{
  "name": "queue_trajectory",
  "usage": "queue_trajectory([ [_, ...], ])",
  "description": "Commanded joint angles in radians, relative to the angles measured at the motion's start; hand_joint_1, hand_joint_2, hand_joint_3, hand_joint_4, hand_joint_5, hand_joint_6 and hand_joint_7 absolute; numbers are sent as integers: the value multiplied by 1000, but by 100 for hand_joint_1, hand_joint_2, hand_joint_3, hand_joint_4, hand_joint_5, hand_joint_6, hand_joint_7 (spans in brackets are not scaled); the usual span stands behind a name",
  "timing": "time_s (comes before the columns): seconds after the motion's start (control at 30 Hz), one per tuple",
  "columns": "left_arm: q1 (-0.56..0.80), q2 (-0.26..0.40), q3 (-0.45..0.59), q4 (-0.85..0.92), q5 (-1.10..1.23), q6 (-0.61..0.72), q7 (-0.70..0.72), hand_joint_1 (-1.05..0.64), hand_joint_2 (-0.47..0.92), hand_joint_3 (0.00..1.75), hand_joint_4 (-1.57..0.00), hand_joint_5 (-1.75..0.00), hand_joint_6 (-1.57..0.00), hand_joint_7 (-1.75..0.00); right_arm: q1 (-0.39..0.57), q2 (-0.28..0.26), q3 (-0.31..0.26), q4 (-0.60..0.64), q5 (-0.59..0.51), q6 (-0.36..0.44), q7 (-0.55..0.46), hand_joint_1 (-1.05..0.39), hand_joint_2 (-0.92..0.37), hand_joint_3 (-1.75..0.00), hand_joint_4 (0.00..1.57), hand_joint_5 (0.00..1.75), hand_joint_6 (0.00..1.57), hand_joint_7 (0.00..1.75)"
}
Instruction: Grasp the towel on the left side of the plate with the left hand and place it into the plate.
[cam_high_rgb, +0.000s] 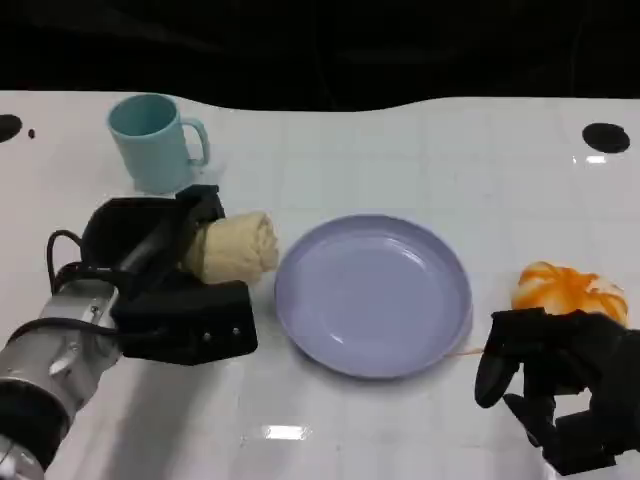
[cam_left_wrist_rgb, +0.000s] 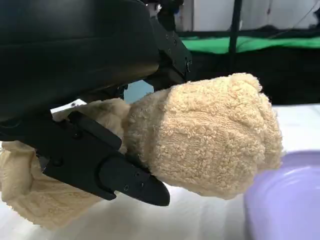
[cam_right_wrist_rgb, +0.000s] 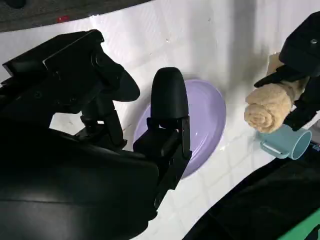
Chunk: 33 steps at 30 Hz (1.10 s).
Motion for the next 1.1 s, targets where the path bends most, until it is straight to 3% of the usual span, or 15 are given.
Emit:
queue_trajectory([
  [0.03,36,8,23,-155,5,18,0,-23,63,82,-87,-175,-62,-175,0,-15,-10,-2,1,-13,4,2,-53,-115,75,175,69,149],
  [0.1,44,-6,25,-238,-3,44,-52,-24,59,93,-88,-175,-63,-172,0,-15,-11,-1,1,-15,4,2,-53,-115,75,175,69,149],
  [0.13,47,-13,24,-274,-5,61,-79,-24,58,91,-88,-175,-62,-166,0,-15,-12,1,2,-19,5,2,-53,-115,75,175,69,149],
  [0.17,46,-22,21,-305,-2,81,-104,-24,59,85,-88,-175,-67,-145,0,-15,-12,2,3,-20,5,3,-53,-115,75,175,69,149],
  [0.2,43,-34,15,-332,4,99,-124,-24,59,83,-88,-175,-68,-144,0,-15,-12,1,3,-20,5,3,-53,-115,75,175,69,149],
  [0.27,35,-67,2,-380,14,138,-169,-22,58,83,-87,-175,-58,-165,-1,-15,-8,0,0,-16,4,3,-53,-115,75,175,69,149],
  [0.33,24,-102,-16,-407,27,174,-203,-21,56,83,-87,-175,-58,-173,1,-13,-6,0,1,-16,3,2,-53,-115,75,175,69,149],
  [0.7,-13,-230,-89,-378,87,257,-275,-21,61,82,-89,-175,-66,-169,-1,-12,5,-15,-7,-8,0,3,-54,-114,75,175,68,149],
  [0.8,-21,-251,-101,-359,84,273,-306,-23,70,51,-86,-175,-71,-145,-2,-10,6,-16,-8,-7,1,2,-54,-114,75,175,68,149],
  [0.87,-24,-268,-96,-348,55,282,-347,-21,75,43,-83,-175,-67,-148,-3,-11,7,-15,-10,-8,0,2,-54,-114,75,175,69,149],
  [0.9,-27,-274,-93,-346,36,291,-387,-21,80,36,-66,-166,-63,-126,-4,-12,8,-16,-11,-6,1,2,-54,-114,75,175,69,149],
  [1.0,-38,-262,-118,-362,46,320,-484,-30,91,19,-44,-94,-62,-42,-6,-12,9,-18,-13,1,1,2,-54,-114,75,175,69,149],
  [1.1,-40,-250,-148,-387,84,349,-531,-44,92,16,-33,-50,-49,-6,-7,-14,10,-17,-14,-3,3,2,-54,-113,75,175,69,149],
])
